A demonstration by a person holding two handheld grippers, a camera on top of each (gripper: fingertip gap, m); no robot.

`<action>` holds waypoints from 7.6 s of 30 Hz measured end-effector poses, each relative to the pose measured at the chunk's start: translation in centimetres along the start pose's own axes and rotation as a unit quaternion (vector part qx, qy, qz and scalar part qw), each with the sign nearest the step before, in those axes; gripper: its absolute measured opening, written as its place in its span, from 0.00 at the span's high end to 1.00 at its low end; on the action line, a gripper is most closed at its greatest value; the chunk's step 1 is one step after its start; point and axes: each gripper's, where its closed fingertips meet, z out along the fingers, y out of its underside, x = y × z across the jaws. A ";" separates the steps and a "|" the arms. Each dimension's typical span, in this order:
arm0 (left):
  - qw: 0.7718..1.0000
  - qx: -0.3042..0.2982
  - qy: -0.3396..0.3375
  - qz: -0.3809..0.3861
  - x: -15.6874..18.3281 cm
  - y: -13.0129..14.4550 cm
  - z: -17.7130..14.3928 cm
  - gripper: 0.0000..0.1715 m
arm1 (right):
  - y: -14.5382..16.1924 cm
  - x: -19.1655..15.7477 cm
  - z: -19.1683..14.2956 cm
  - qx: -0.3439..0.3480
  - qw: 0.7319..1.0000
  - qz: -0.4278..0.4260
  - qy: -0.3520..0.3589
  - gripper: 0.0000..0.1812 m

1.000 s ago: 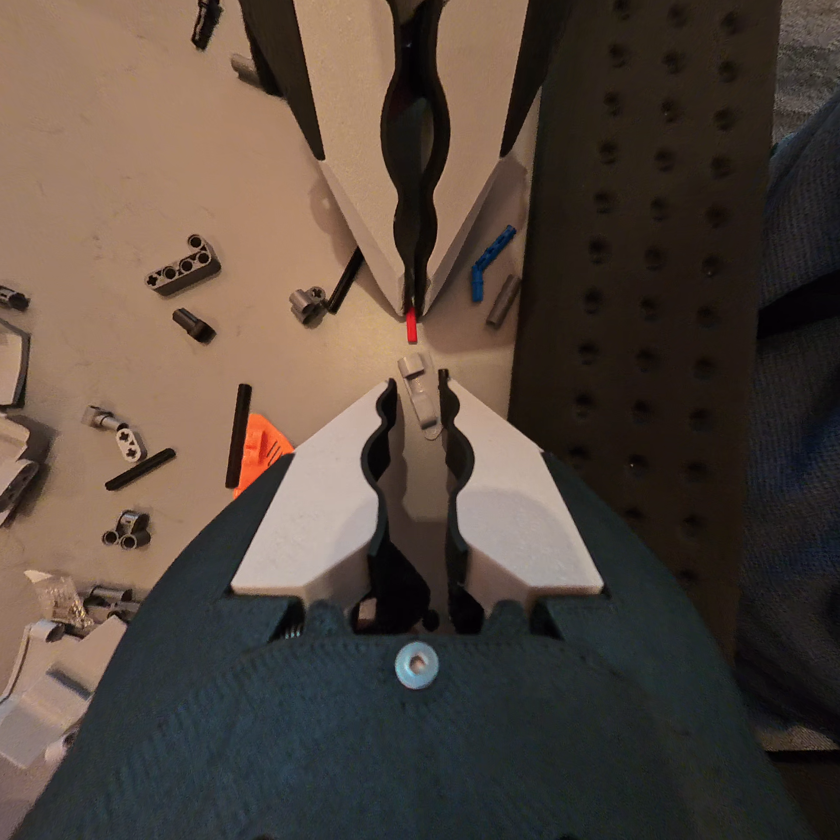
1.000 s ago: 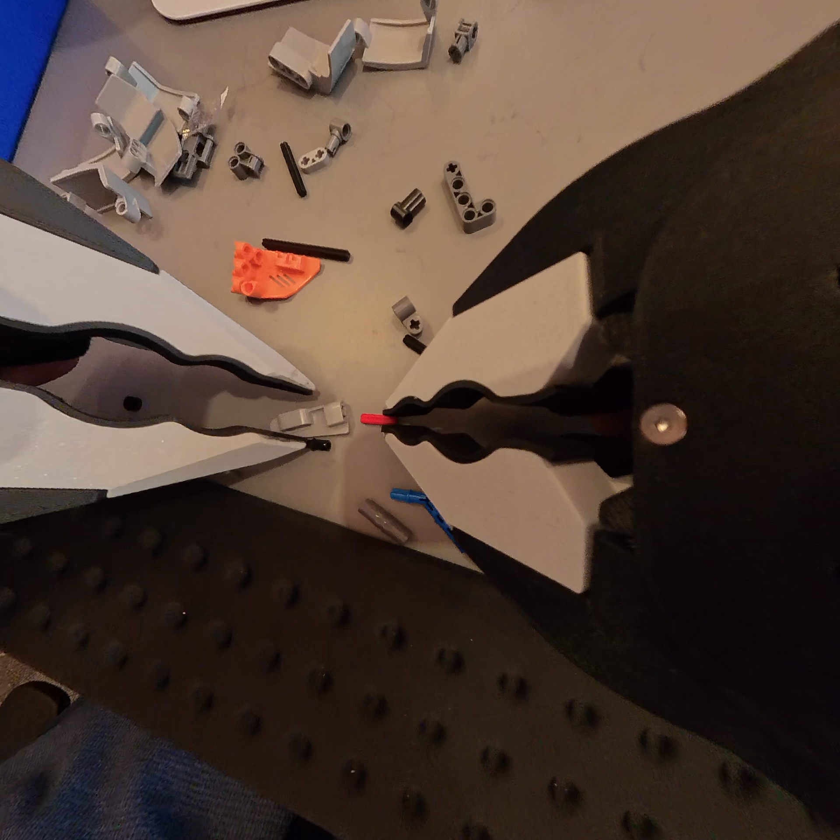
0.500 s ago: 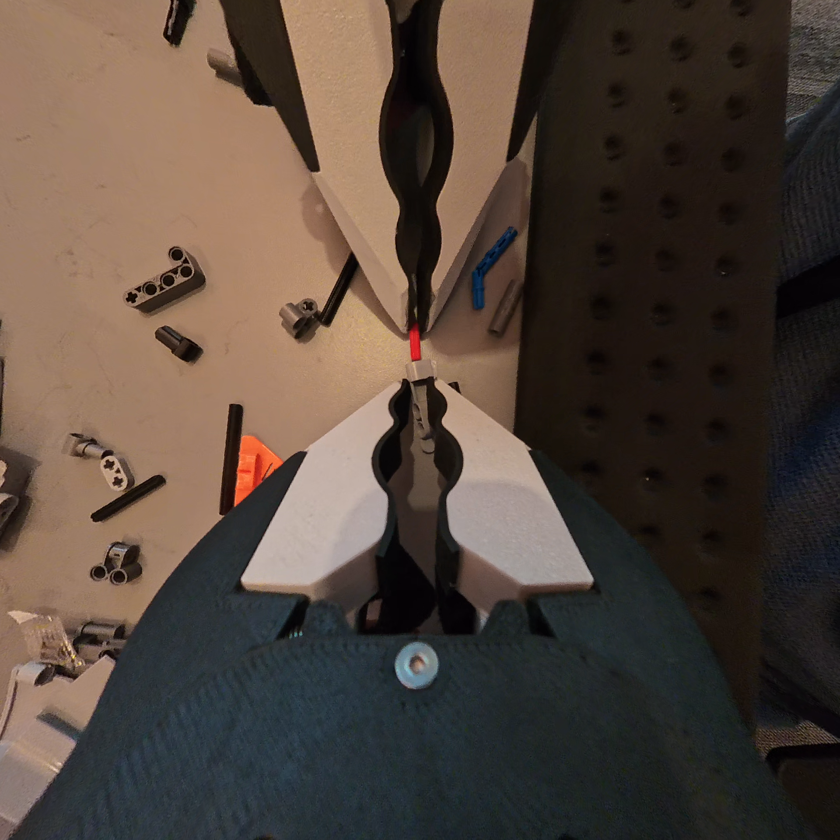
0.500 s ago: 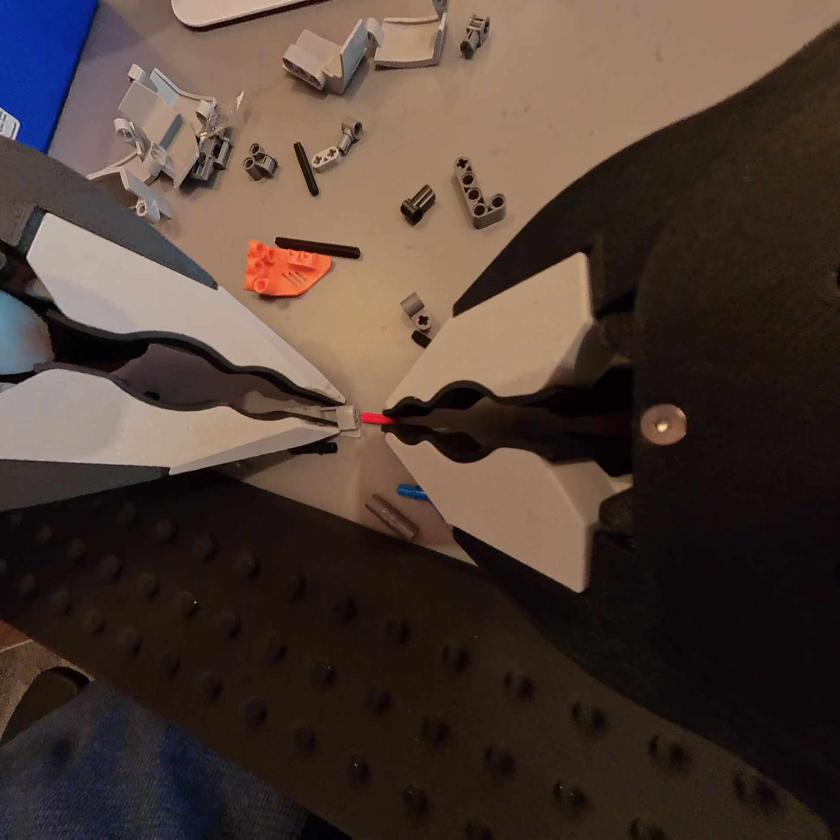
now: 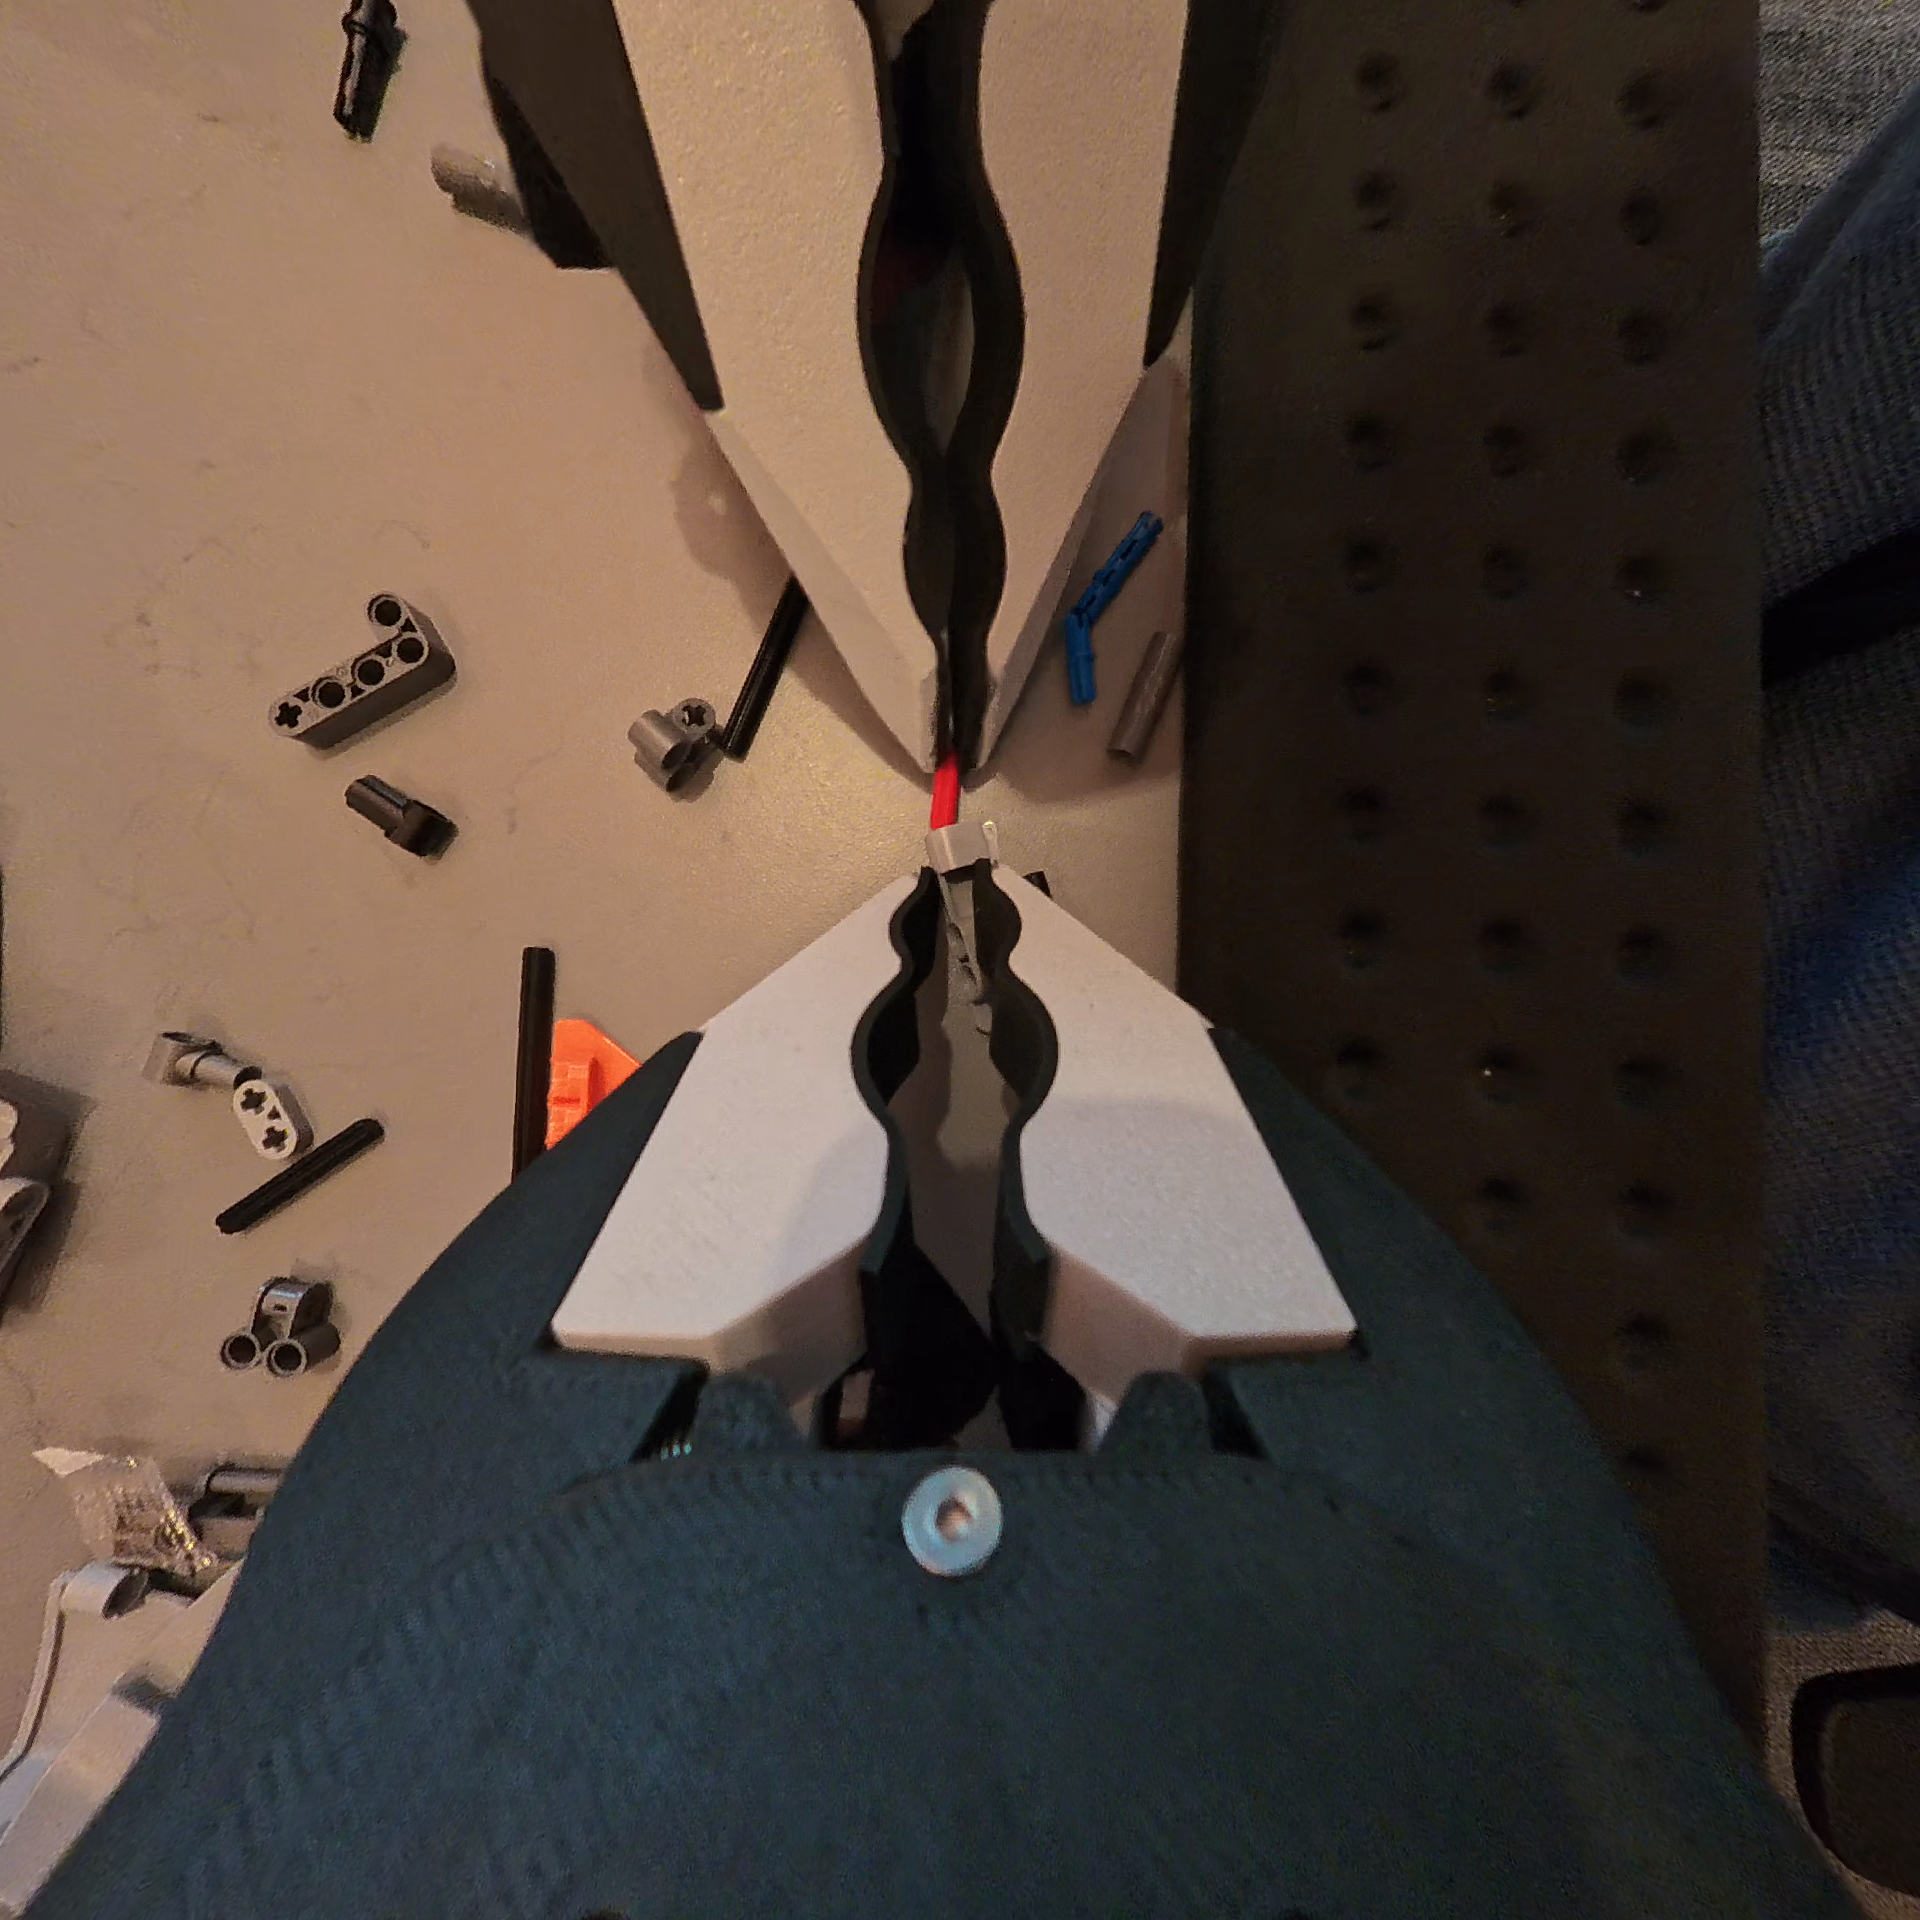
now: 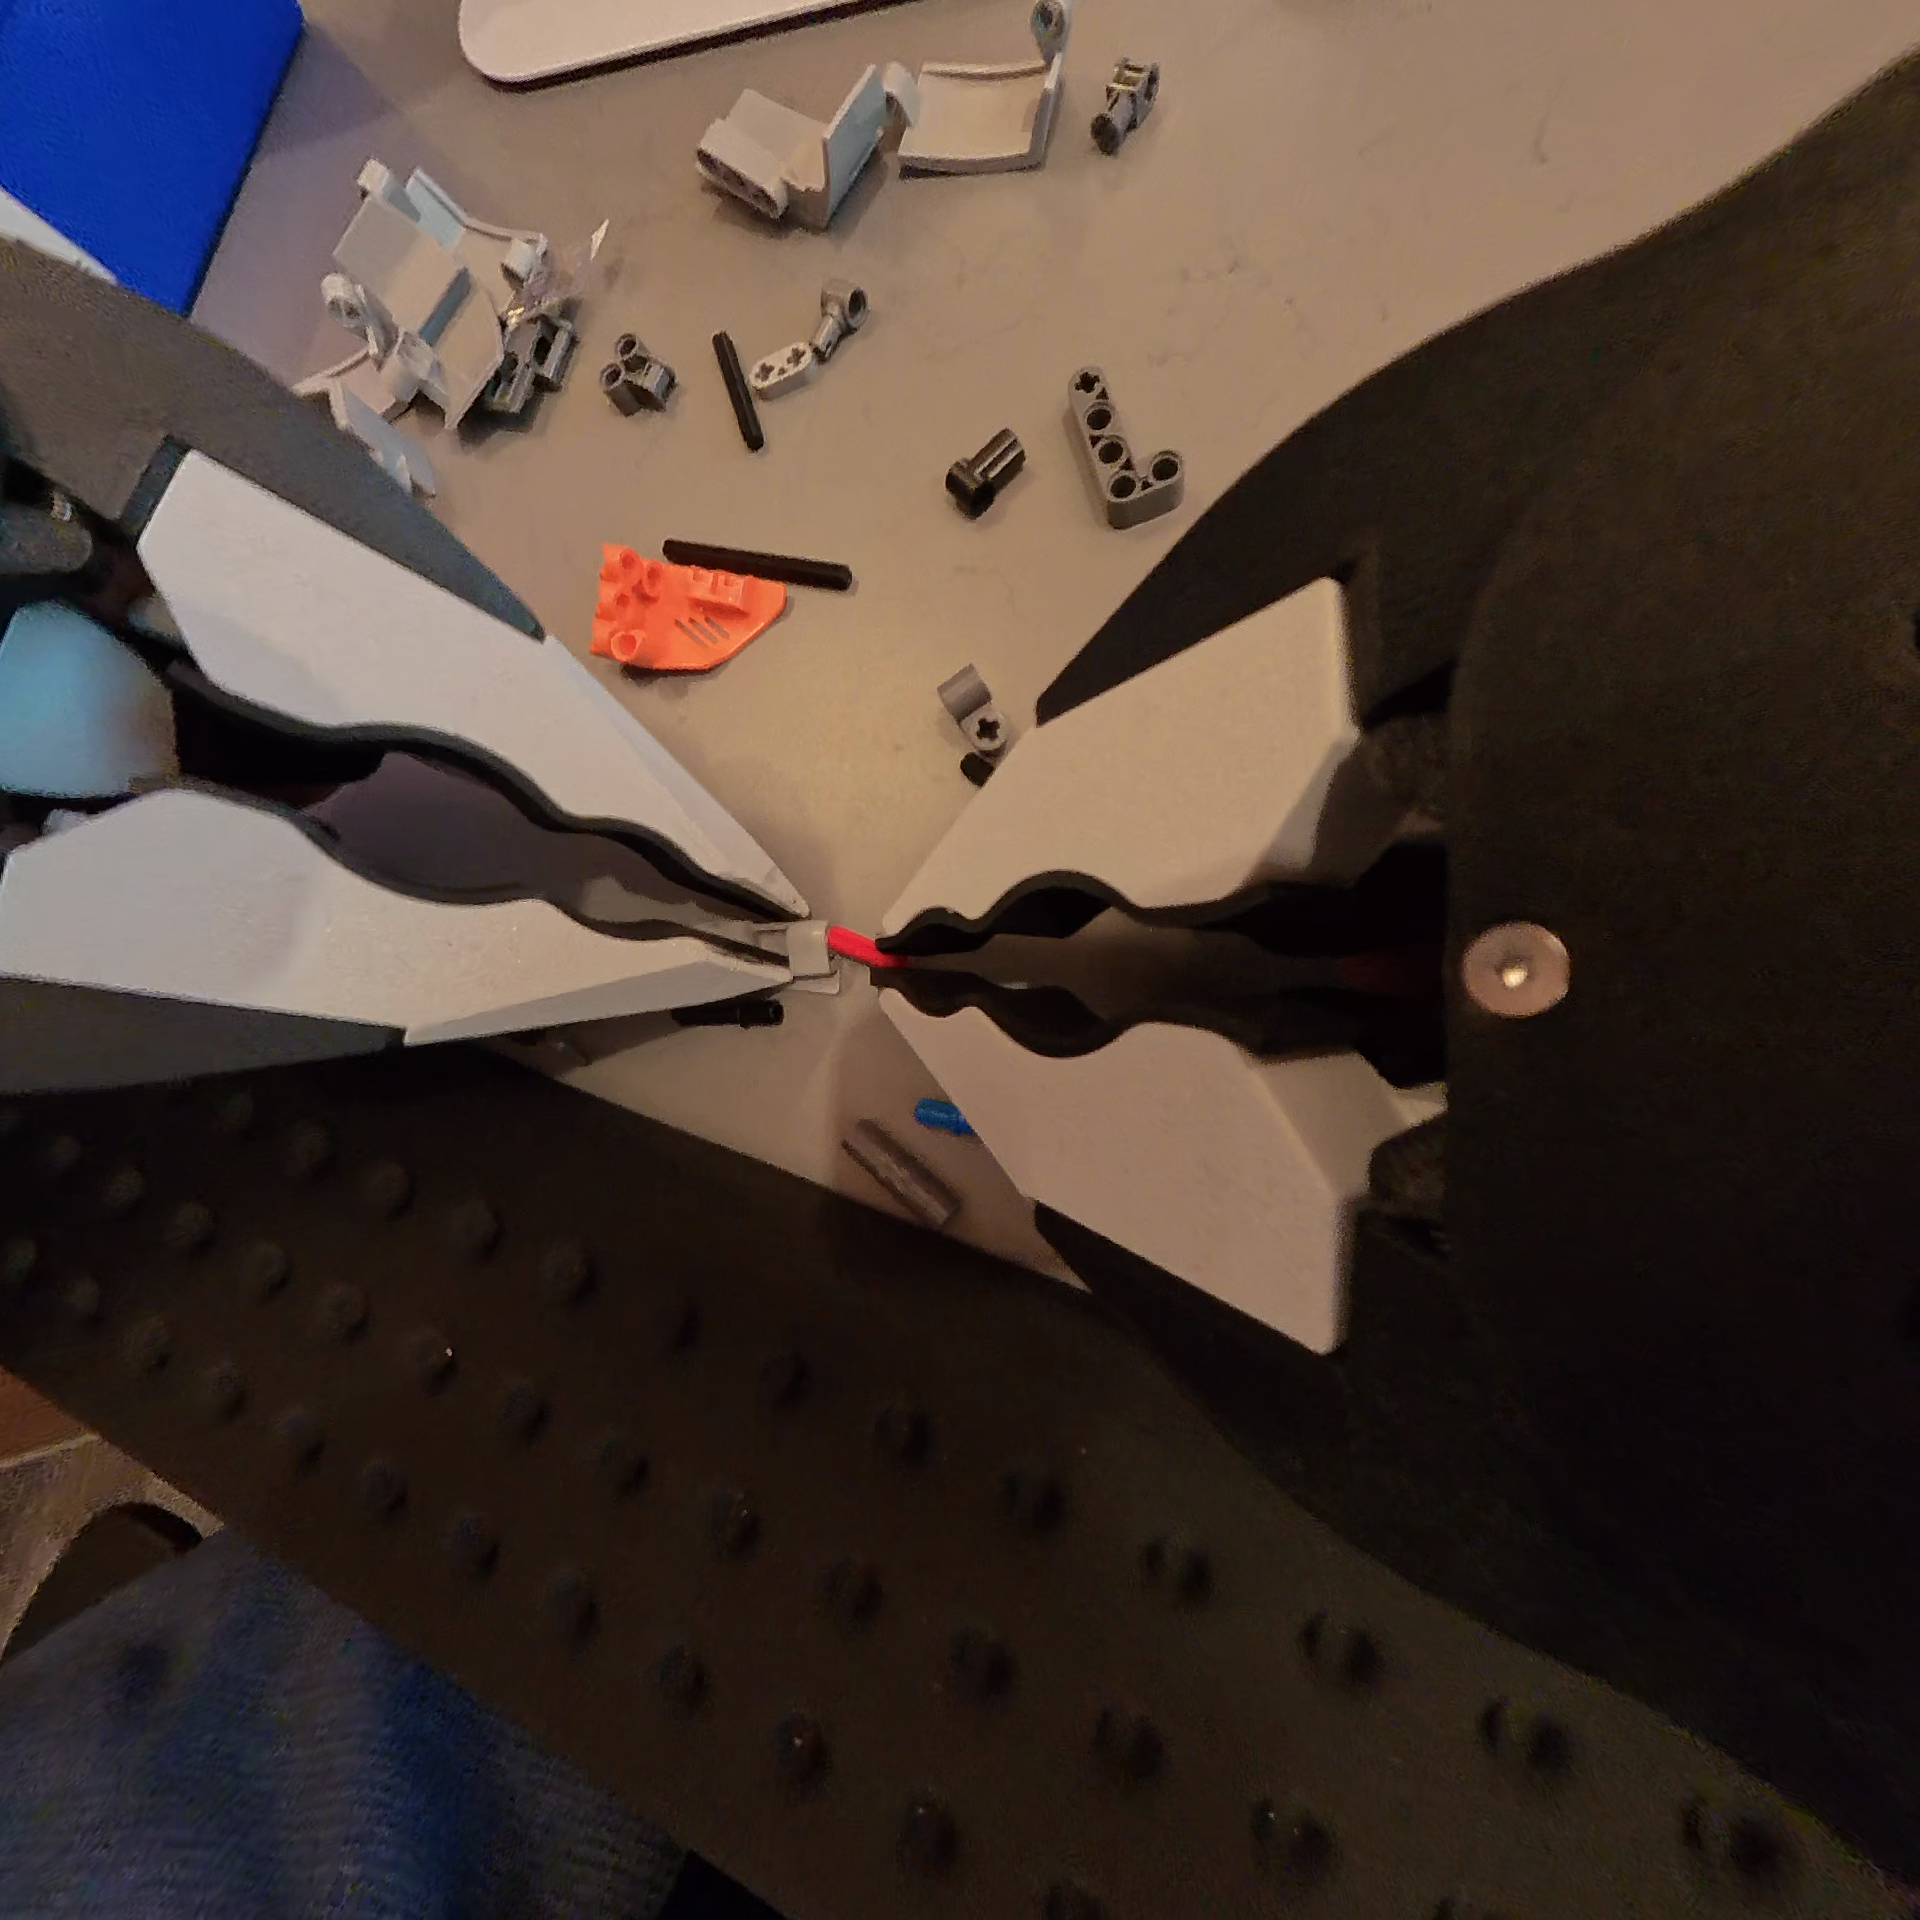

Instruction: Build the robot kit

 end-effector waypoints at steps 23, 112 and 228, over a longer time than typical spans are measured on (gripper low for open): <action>0.997 -0.014 0.063 0.030 0.1 -0.2 0.2 0.97 | 0.4 0.1 -0.2 -0.058 0.988 -0.141 0.029 1.00; 0.992 -0.008 -0.080 0.095 0.3 -1.5 1.1 0.99 | 10.0 -4.2 -11.4 -0.124 0.925 0.303 0.194 1.00; 0.986 0.075 -0.122 0.086 -0.1 -2.8 1.2 0.93 | 1.9 -0.8 -5.2 -0.059 0.990 -0.076 0.102 0.95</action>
